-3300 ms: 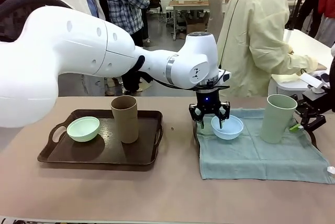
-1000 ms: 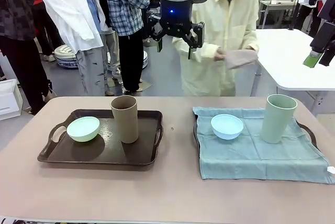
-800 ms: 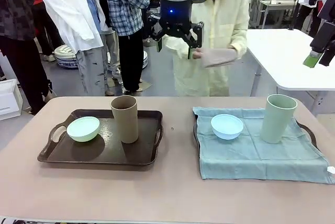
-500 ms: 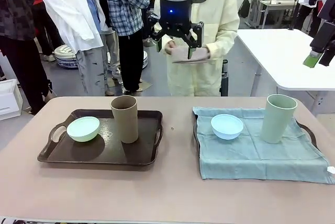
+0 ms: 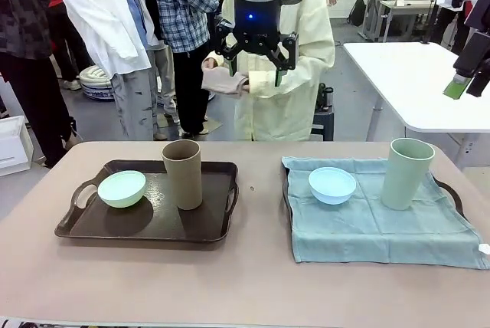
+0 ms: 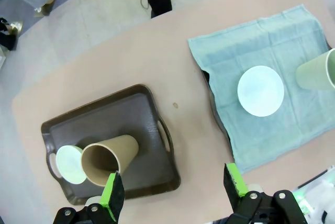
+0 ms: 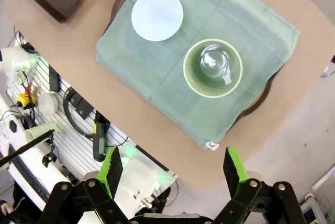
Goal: Set up a tray with a mat and arrange the tableware.
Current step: Pick up the Picnic Bowl and Reusable plastic cup from the Handle tray in front of the human's position and hold them in the air.
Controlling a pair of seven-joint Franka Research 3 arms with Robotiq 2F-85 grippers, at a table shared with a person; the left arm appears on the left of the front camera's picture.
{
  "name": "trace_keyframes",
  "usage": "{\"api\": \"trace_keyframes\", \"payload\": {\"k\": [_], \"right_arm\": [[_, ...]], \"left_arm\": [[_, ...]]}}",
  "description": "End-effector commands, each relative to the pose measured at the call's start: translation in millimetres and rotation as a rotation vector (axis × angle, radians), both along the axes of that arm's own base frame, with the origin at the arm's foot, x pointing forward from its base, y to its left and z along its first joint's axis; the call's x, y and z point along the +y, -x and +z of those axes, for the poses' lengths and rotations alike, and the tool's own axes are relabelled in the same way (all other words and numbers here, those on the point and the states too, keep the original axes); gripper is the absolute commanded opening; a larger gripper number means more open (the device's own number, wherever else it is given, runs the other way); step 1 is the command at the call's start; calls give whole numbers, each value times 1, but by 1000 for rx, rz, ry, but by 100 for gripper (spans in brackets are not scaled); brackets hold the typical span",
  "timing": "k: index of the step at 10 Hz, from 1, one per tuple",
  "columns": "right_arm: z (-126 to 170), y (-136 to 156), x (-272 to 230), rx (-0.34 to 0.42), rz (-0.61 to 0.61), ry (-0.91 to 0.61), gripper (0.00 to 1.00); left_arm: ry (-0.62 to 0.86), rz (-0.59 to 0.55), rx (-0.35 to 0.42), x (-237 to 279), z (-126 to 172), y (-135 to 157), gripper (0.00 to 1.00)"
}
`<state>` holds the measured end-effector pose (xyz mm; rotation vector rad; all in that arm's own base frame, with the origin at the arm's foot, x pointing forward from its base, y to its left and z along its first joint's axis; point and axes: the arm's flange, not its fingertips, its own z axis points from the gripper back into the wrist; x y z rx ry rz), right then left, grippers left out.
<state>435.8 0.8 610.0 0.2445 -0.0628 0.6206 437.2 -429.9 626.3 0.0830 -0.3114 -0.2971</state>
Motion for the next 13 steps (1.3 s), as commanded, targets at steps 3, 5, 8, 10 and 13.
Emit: {"api": "trace_keyframes", "payload": {"k": [3, 5, 8, 10, 13], "right_arm": [[-24, 10, 2, 58, -186, 105, 100], [-39, 16, -6, 136, -304, 130, 100], [-40, 24, -22, 120, -343, 124, 100], [-38, 32, -52, 140, -380, 66, 100], [-35, 42, -112, 172, -383, -204, 100]], "left_arm": [[100, 0, 84, 70, -8, 11, 100], [98, 17, 141, 112, -10, 16, 100], [157, 34, 206, 165, -26, 16, 100], [310, 101, 244, 234, -32, 24, 100], [510, 215, 251, 332, -38, 35, 100]]}}
